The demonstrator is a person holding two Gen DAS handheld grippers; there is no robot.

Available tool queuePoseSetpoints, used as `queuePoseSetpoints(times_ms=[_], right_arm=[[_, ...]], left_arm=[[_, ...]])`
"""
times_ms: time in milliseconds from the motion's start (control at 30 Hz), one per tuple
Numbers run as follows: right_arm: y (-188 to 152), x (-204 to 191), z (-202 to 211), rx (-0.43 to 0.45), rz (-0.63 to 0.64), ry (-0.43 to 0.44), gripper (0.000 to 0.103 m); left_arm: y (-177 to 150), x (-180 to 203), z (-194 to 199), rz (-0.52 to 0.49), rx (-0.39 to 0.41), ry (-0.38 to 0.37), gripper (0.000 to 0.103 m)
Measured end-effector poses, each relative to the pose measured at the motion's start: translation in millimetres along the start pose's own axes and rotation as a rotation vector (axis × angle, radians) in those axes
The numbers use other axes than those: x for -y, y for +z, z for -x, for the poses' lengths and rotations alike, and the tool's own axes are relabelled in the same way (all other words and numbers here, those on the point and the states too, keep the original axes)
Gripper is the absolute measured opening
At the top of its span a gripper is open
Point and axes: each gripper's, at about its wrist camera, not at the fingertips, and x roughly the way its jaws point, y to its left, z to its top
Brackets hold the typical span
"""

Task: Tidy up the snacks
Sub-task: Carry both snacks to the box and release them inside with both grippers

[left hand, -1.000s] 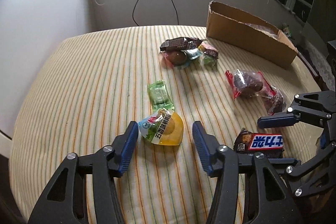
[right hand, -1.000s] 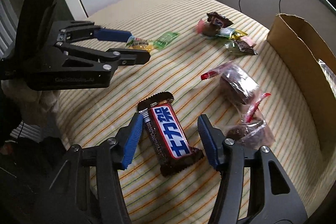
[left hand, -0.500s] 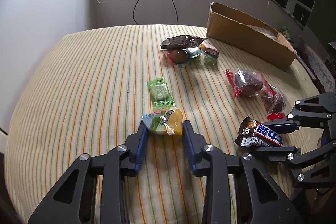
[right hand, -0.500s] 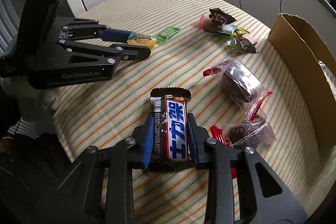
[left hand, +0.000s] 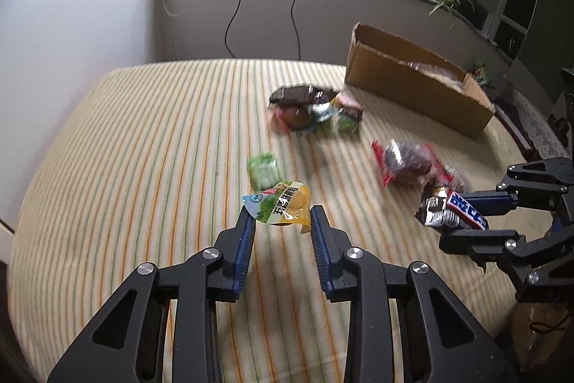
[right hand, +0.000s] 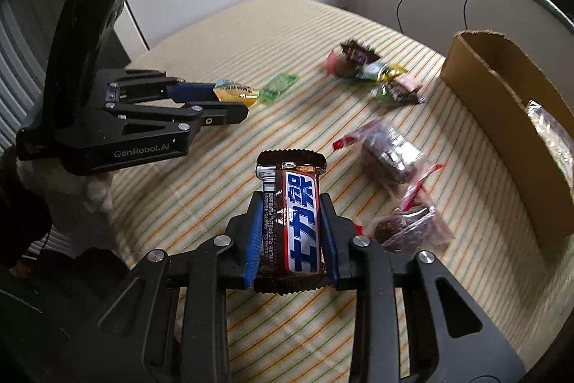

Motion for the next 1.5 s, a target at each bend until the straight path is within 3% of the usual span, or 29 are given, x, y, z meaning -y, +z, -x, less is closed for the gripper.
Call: queuePoseSetpoints(times_ms=[233,533,967,1267,1500], right_arm=[[15.5,23.1,17.6,0.059,-0.035,-0.047,0.03],[38.8,86.7,36.5,0.121,-0.121,-0.148,0.03],[68.7,174.2,31.4,0.149,-0.229,-0.263,0.03],[76.7,215.2,13.5,0.113,-0.284,-0.297,0.03],[74.4,224.5,4.6,0.093,-0.298,-0.309,0.03]], left_arm=[[32.9,15.6,2.4,-0.041,0.05,-0.035,0.03],[87.5,50.7,-12.6,-0.105,0.11,-0.098,0.03],[153.0,99.3,-62.3,-0.178,0.108,-0.163,0.03],[169.8,118.1,-91.9,-0.192,0.083,-0.18,0.03],[175.0,122.5,-106.7,-0.187,0.057,-0.182,0.03]])
